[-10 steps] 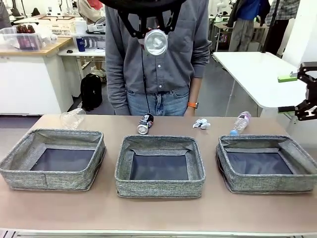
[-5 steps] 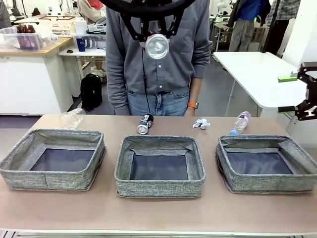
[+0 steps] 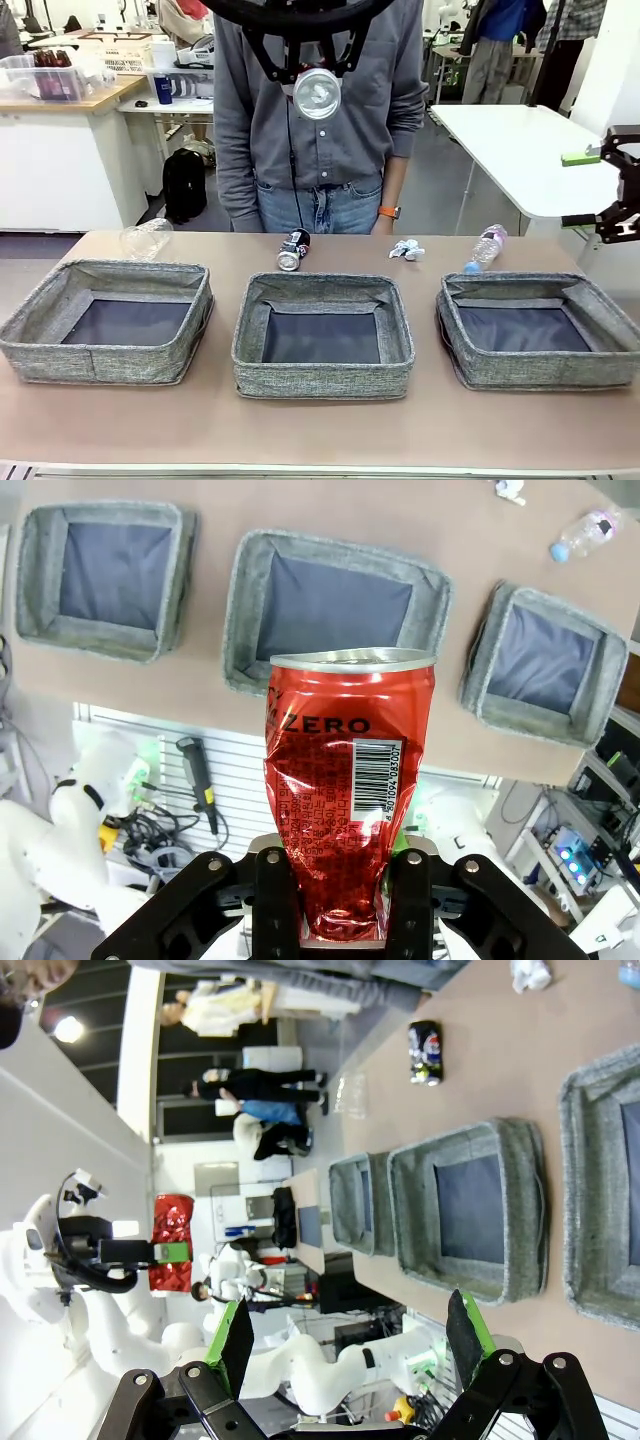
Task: Sort the waste into the appropriate baskets.
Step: Place the picked waste into the Fabric basket indicated by the person.
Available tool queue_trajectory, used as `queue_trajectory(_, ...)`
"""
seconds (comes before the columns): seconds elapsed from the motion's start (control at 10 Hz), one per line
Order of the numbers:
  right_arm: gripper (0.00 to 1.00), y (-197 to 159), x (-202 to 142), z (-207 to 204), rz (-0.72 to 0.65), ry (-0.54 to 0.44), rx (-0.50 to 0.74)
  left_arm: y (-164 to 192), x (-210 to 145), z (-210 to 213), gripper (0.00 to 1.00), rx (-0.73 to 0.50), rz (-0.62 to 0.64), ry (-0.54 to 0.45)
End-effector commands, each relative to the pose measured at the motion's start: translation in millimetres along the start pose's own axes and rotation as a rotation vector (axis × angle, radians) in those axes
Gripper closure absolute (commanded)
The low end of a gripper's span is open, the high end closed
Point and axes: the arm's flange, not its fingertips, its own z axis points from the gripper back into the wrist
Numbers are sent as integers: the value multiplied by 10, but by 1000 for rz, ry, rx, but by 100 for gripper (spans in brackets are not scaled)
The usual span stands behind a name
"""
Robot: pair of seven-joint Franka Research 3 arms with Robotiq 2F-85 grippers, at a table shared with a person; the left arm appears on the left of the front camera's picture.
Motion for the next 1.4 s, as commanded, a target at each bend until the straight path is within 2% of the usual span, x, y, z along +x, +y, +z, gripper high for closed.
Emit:
queue_trajectory(0.0, 0, 11, 25, -18, 26, -7, 29, 31, -21, 15, 72, 9, 5, -14)
queue_trajectory(1.3, 0, 11, 25, -18, 26, -7, 29, 31, -21, 15, 72, 9, 5, -14)
